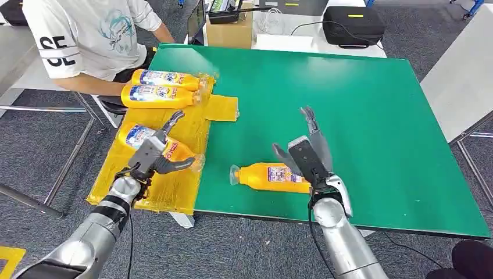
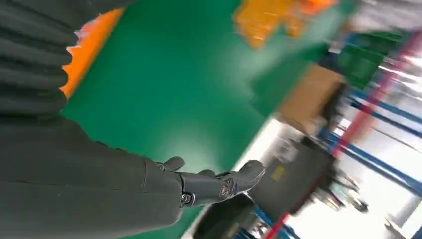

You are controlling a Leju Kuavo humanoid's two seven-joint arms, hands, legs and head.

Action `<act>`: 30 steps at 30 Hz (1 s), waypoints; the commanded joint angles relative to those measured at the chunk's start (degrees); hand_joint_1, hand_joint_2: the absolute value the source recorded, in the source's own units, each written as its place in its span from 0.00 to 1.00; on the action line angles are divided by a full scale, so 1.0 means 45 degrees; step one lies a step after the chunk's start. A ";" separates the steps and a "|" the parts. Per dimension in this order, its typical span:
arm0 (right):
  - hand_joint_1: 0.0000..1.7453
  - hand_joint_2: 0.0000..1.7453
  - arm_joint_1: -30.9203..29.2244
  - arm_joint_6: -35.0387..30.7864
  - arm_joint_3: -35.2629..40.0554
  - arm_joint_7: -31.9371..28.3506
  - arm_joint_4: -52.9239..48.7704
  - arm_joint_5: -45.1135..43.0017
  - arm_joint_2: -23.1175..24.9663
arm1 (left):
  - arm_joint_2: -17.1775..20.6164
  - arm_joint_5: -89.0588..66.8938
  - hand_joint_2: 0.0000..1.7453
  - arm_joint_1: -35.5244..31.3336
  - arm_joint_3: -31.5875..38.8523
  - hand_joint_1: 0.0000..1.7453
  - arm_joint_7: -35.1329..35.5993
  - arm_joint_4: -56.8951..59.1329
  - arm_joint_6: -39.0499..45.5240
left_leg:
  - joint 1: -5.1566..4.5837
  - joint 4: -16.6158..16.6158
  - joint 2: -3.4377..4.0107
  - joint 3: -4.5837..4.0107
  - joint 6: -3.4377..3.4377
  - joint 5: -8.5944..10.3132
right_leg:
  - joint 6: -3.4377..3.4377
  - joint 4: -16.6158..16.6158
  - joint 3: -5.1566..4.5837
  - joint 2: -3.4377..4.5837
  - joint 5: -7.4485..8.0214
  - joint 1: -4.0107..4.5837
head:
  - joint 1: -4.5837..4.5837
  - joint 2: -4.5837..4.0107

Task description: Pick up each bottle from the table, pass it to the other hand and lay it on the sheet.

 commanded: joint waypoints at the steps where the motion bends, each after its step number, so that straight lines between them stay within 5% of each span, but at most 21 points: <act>1: 0.00 0.00 -0.0541 0.0268 0.1081 0.0807 0.2406 0.1116 -0.0828 | -0.0617 0.2494 1.00 0.1302 0.1746 0.00 0.0356 -0.2416 -0.1435 | 0.0012 -0.0007 0.0022 0.0081 -0.0014 -0.0032 | -0.0022 -0.0017 0.0081 0.0010 -0.0023 0.0016 | 0.0000 -0.0005; 13: 0.00 0.00 -0.0414 0.0453 0.1045 0.1129 0.2625 0.1633 -0.1009 | -0.0839 0.3302 1.00 0.1125 0.1628 0.00 0.0831 -0.2248 -0.1498 | 0.0014 -0.0005 0.0012 0.0078 -0.0019 -0.0034 | -0.0025 -0.0012 0.0079 -0.0001 -0.0028 0.0017 | 0.0000 0.0000; 14: 0.00 1.00 -0.0391 0.0511 0.1037 0.1150 0.2653 0.1678 -0.1032 | -0.0879 0.3422 1.00 0.1093 0.1630 0.00 0.0843 -0.2197 -0.1490 | 0.0017 -0.0003 0.0017 0.0105 -0.0024 -0.0048 | -0.0032 -0.0009 0.0106 0.0002 -0.0041 0.0022 | -0.0005 0.0000; 30: 0.00 1.00 -0.1642 0.3153 0.2156 0.1904 0.5046 0.3259 -0.2251 | -0.1063 0.4424 1.00 0.0649 0.1592 0.00 0.0939 -0.1262 -0.1437 | 0.0008 -0.0003 0.0008 0.0060 -0.0016 -0.0019 | -0.0018 -0.0015 0.0065 -0.0008 -0.0011 0.0013 | -0.0005 0.0000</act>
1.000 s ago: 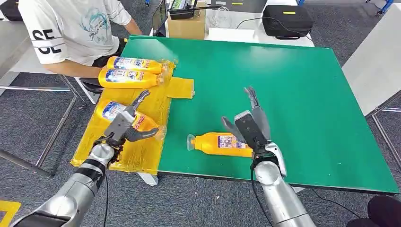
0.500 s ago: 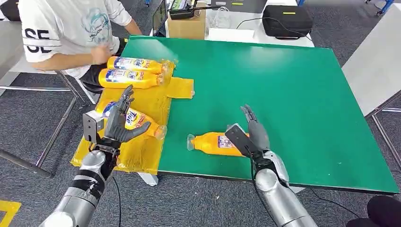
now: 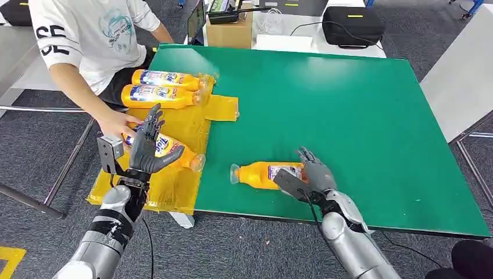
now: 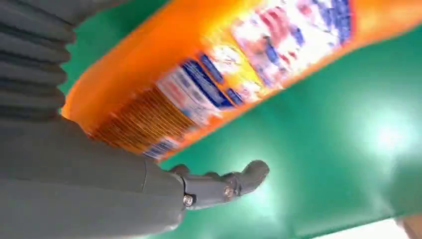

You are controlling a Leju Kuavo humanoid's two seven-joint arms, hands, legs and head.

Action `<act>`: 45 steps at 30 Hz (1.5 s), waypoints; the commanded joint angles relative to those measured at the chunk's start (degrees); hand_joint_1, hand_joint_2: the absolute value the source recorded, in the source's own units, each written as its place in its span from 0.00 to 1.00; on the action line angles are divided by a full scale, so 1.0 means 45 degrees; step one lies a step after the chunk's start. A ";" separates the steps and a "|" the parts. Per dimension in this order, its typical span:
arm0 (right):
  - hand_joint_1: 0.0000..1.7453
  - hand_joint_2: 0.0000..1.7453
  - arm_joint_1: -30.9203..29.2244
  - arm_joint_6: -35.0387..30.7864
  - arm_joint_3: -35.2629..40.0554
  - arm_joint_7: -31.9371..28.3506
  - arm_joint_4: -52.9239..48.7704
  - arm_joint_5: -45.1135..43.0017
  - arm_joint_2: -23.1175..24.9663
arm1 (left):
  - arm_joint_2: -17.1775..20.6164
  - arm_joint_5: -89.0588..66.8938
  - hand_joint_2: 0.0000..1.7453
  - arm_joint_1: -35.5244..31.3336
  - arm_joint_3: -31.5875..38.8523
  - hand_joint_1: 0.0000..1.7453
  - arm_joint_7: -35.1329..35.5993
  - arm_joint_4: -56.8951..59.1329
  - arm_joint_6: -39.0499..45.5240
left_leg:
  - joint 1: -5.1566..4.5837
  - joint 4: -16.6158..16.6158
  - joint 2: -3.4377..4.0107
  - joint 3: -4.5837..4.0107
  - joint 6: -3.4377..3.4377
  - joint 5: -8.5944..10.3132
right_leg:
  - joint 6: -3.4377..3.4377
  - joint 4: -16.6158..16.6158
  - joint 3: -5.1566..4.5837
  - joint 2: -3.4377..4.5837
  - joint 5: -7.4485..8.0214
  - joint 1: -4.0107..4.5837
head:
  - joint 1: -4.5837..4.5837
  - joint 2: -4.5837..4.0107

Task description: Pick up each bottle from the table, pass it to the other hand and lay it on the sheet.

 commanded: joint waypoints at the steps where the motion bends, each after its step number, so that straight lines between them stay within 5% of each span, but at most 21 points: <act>1: 0.00 1.00 -0.1406 0.0790 0.1253 0.0017 0.2478 0.0176 -0.0632 | -0.0190 0.0175 1.00 -0.0790 0.0207 0.00 0.0026 0.1329 0.0050 | 0.0016 -0.0007 -0.0012 0.0088 -0.0022 -0.0025 | -0.0031 -0.0012 0.0096 -0.0025 -0.0030 0.0021 | 0.0000 -0.0005; 7: 0.00 1.00 -0.2037 0.1794 0.1798 -0.0526 0.3018 0.0127 -0.0899 | -0.0182 0.0276 1.00 -0.0951 0.0153 0.00 0.0003 0.1558 -0.0183 | 0.0021 0.0002 0.0000 0.0095 -0.0019 -0.0031 | -0.0029 -0.0007 0.0099 -0.0018 -0.0032 0.0025 | -0.0005 0.0000; 8: 0.74 1.00 -0.2179 0.2149 0.1830 -0.0773 0.3129 -0.0130 -0.0958 | -0.0181 0.0273 1.00 -0.1017 0.0133 0.00 -0.0011 0.1664 -0.0198 | 0.0008 -0.0006 -0.0008 0.0047 -0.0009 -0.0006 | -0.0014 -0.0007 0.0048 -0.0017 -0.0012 0.0010 | -0.0005 0.0000; 9: 0.74 1.00 -0.2261 0.2266 0.1852 -0.0851 0.3172 -0.0204 -0.1000 | -0.0189 0.0289 1.00 -0.1046 0.0133 0.00 -0.0019 0.1714 -0.0218 | 0.0016 0.0002 -0.0009 0.0088 -0.0016 -0.0025 | -0.0026 -0.0005 0.0093 -0.0022 -0.0029 0.0019 | 0.0000 0.0000; 10: 0.95 1.00 -0.2343 0.2477 0.1914 -0.0955 0.3237 -0.0282 -0.1033 | -0.0196 0.0372 1.00 -0.1082 0.0144 0.00 -0.0013 0.1782 -0.0347 | 0.0016 0.0006 -0.0013 0.0073 -0.0013 -0.0020 | -0.0022 -0.0003 0.0082 -0.0023 -0.0025 0.0019 | 0.0000 0.0000; 11: 1.00 1.00 -0.2615 0.2818 0.2214 -0.1116 0.3452 -0.0399 -0.1136 | -0.0203 0.0486 1.00 -0.1238 0.0147 0.00 -0.0022 0.2080 -0.0511 | 0.0013 -0.0002 -0.0007 0.0059 -0.0011 -0.0011 | -0.0018 -0.0010 0.0067 -0.0014 -0.0013 0.0015 | 0.0000 0.0000; 18: 1.00 1.00 -0.2992 0.3011 0.2592 -0.1251 0.3759 -0.0654 -0.1235 | -0.0217 0.0616 1.00 -0.1413 0.0164 0.00 -0.0132 0.2422 -0.0644 | 0.0013 0.0001 -0.0005 0.0090 -0.0016 -0.0023 | -0.0025 -0.0006 0.0098 -0.0016 -0.0024 0.0016 | 0.0000 0.0000; 20: 1.00 1.00 -0.4290 0.4449 0.3608 -0.1762 0.4674 -0.0999 -0.1388 | -0.0266 0.1045 1.00 -0.1808 0.0170 0.00 -0.0053 0.3014 -0.1378 | 0.0005 -0.0004 -0.0010 0.0061 -0.0010 -0.0004 | -0.0015 -0.0006 0.0067 -0.0016 -0.0008 0.0008 | 0.0000 0.0000; 26: 1.00 1.00 -0.4986 0.4916 0.4136 -0.1971 0.5273 -0.1639 -0.1378 | -0.0290 0.1129 1.00 -0.2148 0.0063 0.00 -0.0143 0.3602 -0.1509 | 0.0009 0.0005 -0.0003 0.0073 -0.0012 -0.0014 | -0.0017 0.0002 0.0076 -0.0010 -0.0014 0.0014 | -0.0005 0.0000; 32: 1.00 1.00 -0.3552 0.1123 0.2621 -0.0729 0.3769 -0.2508 -0.0583 | -0.0215 0.0930 1.00 -0.1458 0.0183 0.00 0.0025 0.2594 -0.0516 | 0.0012 -0.0005 0.0008 0.0069 -0.0011 -0.0010 | -0.0015 -0.0012 0.0072 0.0004 -0.0004 0.0016 | 0.0000 0.0000; 37: 1.00 1.00 -0.1637 -0.1721 0.0864 -0.0948 0.0891 -0.2736 0.0326 | -0.0453 0.0415 1.00 -0.1096 -0.0103 0.00 0.0866 0.1782 0.1279 | 0.0021 0.0003 0.0010 0.0105 -0.0024 -0.0040 | -0.0032 -0.0002 0.0109 0.0002 -0.0034 0.0027 | 0.0010 0.0000; 45: 1.00 1.00 -0.0680 -0.3218 -0.0267 -0.1976 -0.0303 -0.3399 0.1459 | -0.0841 0.0219 1.00 -0.1483 -0.0688 0.00 0.1344 0.2027 0.2449 | 0.0028 0.0020 0.0013 0.0092 -0.0026 -0.0052 | -0.0039 0.0018 0.0090 0.0005 -0.0049 0.0032 | -0.0010 0.0000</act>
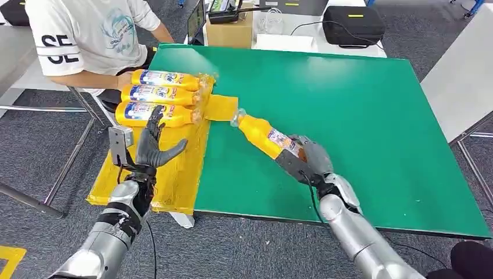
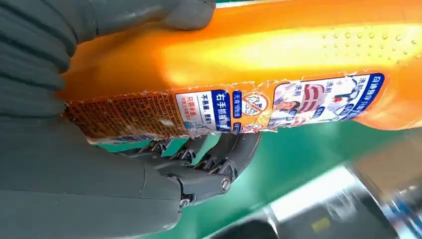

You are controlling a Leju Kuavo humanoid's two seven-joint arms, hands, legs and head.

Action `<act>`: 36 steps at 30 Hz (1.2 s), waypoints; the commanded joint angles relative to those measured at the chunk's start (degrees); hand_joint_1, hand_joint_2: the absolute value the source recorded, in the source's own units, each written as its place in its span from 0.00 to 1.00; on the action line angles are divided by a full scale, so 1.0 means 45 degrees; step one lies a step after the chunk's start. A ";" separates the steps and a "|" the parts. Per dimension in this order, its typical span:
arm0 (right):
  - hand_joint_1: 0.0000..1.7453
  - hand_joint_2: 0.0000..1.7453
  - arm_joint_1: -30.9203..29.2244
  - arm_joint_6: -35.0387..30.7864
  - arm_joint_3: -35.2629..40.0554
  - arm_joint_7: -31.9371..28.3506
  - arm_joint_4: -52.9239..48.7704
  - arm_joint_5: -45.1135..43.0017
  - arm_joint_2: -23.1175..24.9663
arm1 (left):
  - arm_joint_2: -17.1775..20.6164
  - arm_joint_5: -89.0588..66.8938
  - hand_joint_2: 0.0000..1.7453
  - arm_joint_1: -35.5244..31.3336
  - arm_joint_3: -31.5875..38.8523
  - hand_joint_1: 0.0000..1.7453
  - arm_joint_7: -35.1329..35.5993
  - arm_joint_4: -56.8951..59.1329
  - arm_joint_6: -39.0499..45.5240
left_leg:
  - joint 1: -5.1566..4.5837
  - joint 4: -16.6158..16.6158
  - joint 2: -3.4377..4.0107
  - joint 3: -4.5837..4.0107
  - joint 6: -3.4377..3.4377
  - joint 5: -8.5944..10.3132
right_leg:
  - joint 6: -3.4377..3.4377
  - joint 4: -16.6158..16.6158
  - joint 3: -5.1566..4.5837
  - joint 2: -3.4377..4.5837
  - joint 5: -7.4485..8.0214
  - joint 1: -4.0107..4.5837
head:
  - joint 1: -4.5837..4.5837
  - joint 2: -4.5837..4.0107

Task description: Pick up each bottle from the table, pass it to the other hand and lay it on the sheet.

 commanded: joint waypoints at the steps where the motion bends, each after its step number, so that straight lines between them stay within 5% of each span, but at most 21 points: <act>1: 1.00 1.00 0.0865 -0.0899 -0.1703 -0.1091 -0.1492 -0.0827 0.1388 | -0.0377 -0.0048 1.00 -0.0617 -0.0822 0.00 0.0283 0.0299 0.0487 | 0.0012 0.0011 0.0001 0.0046 -0.0016 -0.0028 | -0.0023 0.0005 0.0054 -0.0012 -0.0028 0.0015 | 0.0005 0.0000; 15: 1.00 1.00 -0.0301 -0.3146 -0.0762 -0.3335 0.0203 -0.0334 0.2304 | -0.0740 0.1960 1.00 -0.1206 -0.3146 0.00 0.1473 -0.0299 -0.1000 | 0.0000 0.0006 0.0022 0.0021 -0.0013 -0.0014 | -0.0016 0.0004 0.0021 0.0011 -0.0007 0.0003 | 0.0000 0.0000; 36: 1.00 1.00 -0.1526 -0.1913 0.0685 -0.3500 0.1645 0.0251 0.2512 | -0.0766 0.3031 1.00 -0.1629 -0.3906 0.00 0.2009 -0.0694 -0.1314 | 0.0007 0.0010 0.0011 0.0052 -0.0018 -0.0029 | -0.0023 0.0006 0.0057 0.0000 -0.0024 0.0011 | 0.0005 0.0000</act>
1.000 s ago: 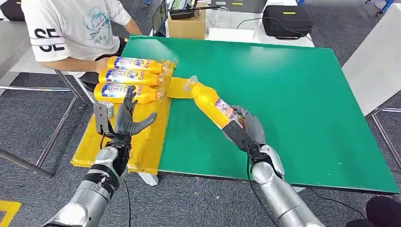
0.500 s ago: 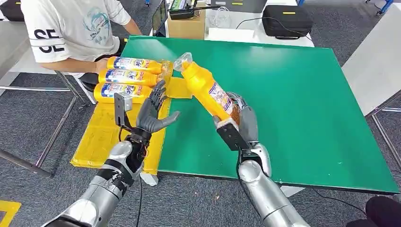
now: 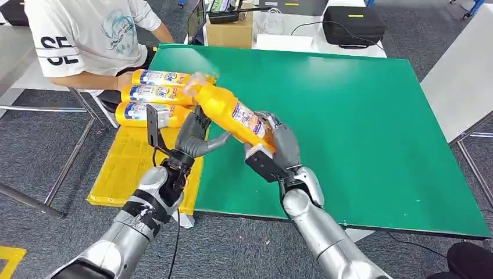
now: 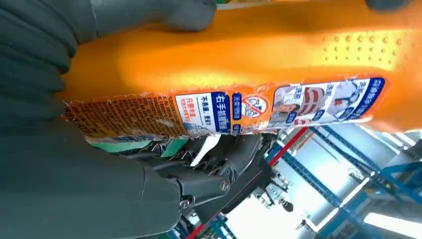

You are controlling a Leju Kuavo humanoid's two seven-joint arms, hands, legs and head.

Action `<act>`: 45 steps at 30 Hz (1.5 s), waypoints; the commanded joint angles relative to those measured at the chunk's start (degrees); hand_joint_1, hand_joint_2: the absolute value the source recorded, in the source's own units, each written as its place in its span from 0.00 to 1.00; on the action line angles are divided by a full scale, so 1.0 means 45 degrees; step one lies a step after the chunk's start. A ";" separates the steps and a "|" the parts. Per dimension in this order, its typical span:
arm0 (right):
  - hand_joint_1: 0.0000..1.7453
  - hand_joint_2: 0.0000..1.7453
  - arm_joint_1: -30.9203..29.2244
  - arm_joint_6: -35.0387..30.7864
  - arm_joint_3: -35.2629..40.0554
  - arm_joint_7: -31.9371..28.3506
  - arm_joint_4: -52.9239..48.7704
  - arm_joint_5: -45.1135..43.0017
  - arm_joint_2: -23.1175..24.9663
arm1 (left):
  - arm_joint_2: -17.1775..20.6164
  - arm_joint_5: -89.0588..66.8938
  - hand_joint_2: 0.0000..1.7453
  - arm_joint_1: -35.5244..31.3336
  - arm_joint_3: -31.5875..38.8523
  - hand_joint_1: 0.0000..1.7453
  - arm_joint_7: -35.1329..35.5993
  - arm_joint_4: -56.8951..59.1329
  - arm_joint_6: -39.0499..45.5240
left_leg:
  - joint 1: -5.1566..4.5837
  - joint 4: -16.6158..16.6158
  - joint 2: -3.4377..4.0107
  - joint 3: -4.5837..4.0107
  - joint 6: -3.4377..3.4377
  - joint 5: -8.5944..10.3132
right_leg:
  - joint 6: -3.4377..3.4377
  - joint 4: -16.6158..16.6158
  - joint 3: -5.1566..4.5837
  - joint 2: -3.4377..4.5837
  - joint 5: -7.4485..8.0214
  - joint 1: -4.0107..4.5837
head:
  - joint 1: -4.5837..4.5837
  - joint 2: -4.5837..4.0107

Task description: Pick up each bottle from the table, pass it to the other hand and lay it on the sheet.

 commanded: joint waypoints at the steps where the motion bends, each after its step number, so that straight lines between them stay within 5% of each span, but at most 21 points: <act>1: 1.00 1.00 -0.0982 0.0089 0.0783 0.0046 0.1384 0.0004 -0.0015 | 0.0191 0.0010 1.00 -0.0656 -0.0496 0.00 0.0100 0.0463 0.0016 | 0.0008 0.0004 0.0016 0.0043 -0.0013 -0.0021 | -0.0019 0.0002 0.0042 0.0006 -0.0017 0.0010 | 0.0005 0.0000; 14: 1.00 1.00 -0.1418 0.0177 0.1680 0.0166 0.2507 0.0739 0.0397 | 0.0133 0.0865 1.00 -0.0795 -0.0307 0.00 0.0498 0.0781 -0.0313 | 0.0021 0.0007 0.0019 0.0082 -0.0024 -0.0039 | -0.0032 0.0001 0.0084 0.0002 -0.0033 0.0025 | 0.0005 0.0000; 22: 1.00 1.00 -0.1692 -0.1035 0.2696 0.0830 0.3177 0.2546 0.0392 | 0.0052 0.2739 1.00 -0.0486 0.0338 0.00 0.1068 0.0538 -0.1253 | 0.0017 0.0007 0.0028 0.0098 -0.0022 -0.0046 | -0.0031 0.0003 0.0095 0.0012 -0.0039 0.0020 | 0.0005 0.0000; 23: 1.00 1.00 -0.1679 -0.1037 0.2684 0.0805 0.3182 0.2518 0.0413 | 0.0017 0.2957 1.00 -0.0441 0.0438 1.00 0.1120 0.0482 -0.1346 | 0.0013 0.0001 0.0029 0.0070 -0.0018 -0.0033 | -0.0024 -0.0002 0.0067 0.0015 -0.0026 0.0014 | 0.0005 0.0000; 27: 1.00 1.00 -0.1541 -0.0890 0.2387 0.0801 0.3006 0.2084 0.0436 | 0.0040 0.3076 1.00 -0.0248 0.0483 1.00 0.0983 0.0105 -0.1064 | 0.0019 0.0006 0.0021 0.0085 -0.0024 -0.0041 | -0.0033 0.0001 0.0084 0.0004 -0.0036 0.0022 | 0.0000 0.0000; 28: 0.79 1.00 -0.1508 -0.0677 0.2280 0.0812 0.2954 0.1872 0.0428 | 0.0008 0.3169 1.00 -0.0208 0.0571 1.00 0.0890 0.0024 -0.0992 | 0.0011 -0.0004 0.0016 0.0044 -0.0016 -0.0019 | -0.0021 -0.0007 0.0044 0.0004 -0.0016 0.0013 | 0.0000 0.0000; 29: 0.25 1.00 -0.1498 -0.0728 0.2263 0.0847 0.2923 0.1893 0.0400 | 0.0005 0.3203 1.00 -0.0182 0.0612 1.00 0.0879 -0.0009 -0.0934 | 0.0018 0.0004 0.0007 0.0080 -0.0023 -0.0039 | -0.0031 0.0001 0.0084 -0.0007 -0.0038 0.0021 | 0.0010 0.0000; 30: 0.25 1.00 -0.1465 -0.0795 0.2239 0.0901 0.2910 0.1908 0.0395 | 0.0001 0.3192 1.00 -0.0163 0.0636 1.00 0.0826 -0.0045 -0.0871 | 0.0014 0.0003 0.0015 0.0055 -0.0017 -0.0029 | -0.0022 -0.0002 0.0055 0.0006 -0.0024 0.0015 | 0.0005 0.0000; 31: 0.02 1.00 -0.1399 -0.0636 0.2111 0.0904 0.2874 0.1705 0.0408 | 0.0011 0.3184 1.00 -0.0128 0.0675 1.00 0.0801 -0.0116 -0.0773 | 0.0022 0.0012 0.0032 0.0089 -0.0023 -0.0050 | -0.0032 0.0005 0.0087 0.0016 -0.0040 0.0025 | 0.0000 0.0000; 41: 0.00 1.00 -0.0577 -0.1424 0.0576 0.0476 0.1417 0.0247 0.0140 | 0.0253 0.1932 1.00 -0.0239 0.0629 1.00 -0.0465 -0.0084 0.0586 | 0.0010 -0.0003 0.0003 0.0052 -0.0014 -0.0022 | -0.0021 -0.0002 0.0052 -0.0010 -0.0024 0.0010 | 0.0005 0.0000; 45: 0.00 1.00 0.0239 -0.1441 -0.0437 0.0306 -0.0500 -0.0652 -0.0237 | 0.0738 -0.2148 1.00 -0.0837 -0.0033 1.00 -0.1978 0.0801 0.4020 | 0.0020 0.0008 -0.0016 0.0059 -0.0022 -0.0031 | -0.0029 0.0006 0.0066 -0.0030 -0.0038 0.0022 | 0.0005 0.0000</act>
